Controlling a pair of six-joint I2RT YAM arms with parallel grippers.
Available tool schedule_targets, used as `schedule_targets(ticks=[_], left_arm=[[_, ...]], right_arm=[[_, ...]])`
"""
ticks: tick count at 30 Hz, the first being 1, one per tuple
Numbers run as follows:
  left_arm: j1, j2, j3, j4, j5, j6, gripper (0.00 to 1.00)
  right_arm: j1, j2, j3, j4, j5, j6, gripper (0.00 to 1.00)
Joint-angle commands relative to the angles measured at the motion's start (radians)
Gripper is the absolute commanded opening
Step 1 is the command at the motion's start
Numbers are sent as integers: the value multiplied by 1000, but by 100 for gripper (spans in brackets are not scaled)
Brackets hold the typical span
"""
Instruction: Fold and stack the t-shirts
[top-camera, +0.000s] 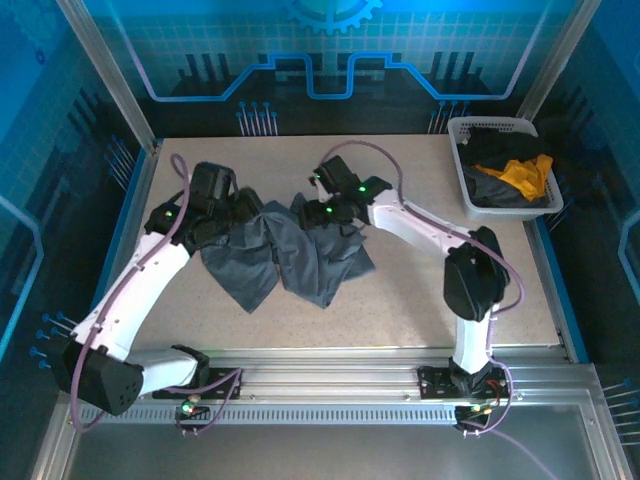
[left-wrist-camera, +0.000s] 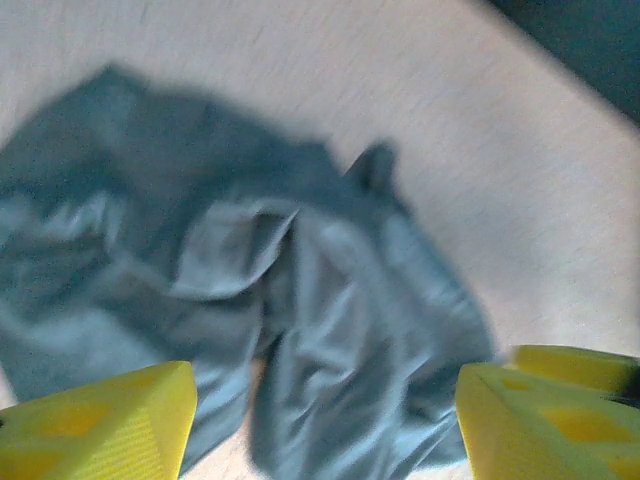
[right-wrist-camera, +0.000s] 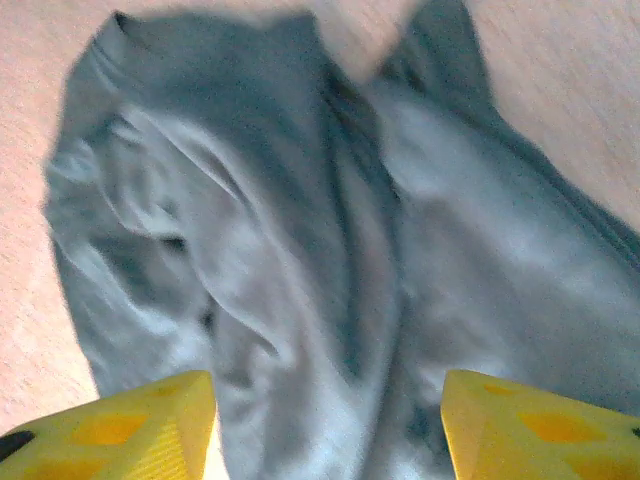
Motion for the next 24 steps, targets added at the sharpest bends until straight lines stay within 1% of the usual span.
schedule_targets(ticks=[1, 3, 5, 6, 8, 11, 13, 16, 19, 22, 24], left_arm=[[21, -11, -116, -74, 147, -74, 68], [22, 1, -183, -64, 200, -97, 64], [21, 21, -255, -70, 220, -122, 63], [22, 36, -278, -78, 214, -127, 64], [30, 76, -307, -93, 179, -117, 70], [48, 132, -320, -32, 163, -92, 74], [82, 203, -316, 3, 160, -85, 77], [171, 297, -312, 42, 181, -94, 79], [209, 371, -296, 55, 168, -72, 79], [211, 441, -288, 55, 147, -56, 75], [213, 470, -305, 99, 147, -58, 68]], right_arm=[[-66, -162, -183, 12, -25, 47, 60], [-91, -217, -315, 24, -30, 66, 59], [-106, -264, -436, 26, -21, 70, 59], [-110, -278, -471, 20, -17, 70, 59], [-114, -298, -529, 9, -26, 66, 59], [-94, -297, -560, -1, -49, 57, 60], [-56, -269, -554, -2, -57, 33, 61], [4, -201, -503, -18, -67, -3, 62], [68, -148, -437, -17, -97, -42, 62], [137, -93, -367, -31, -115, -84, 62], [175, -50, -326, -50, -123, -105, 62]])
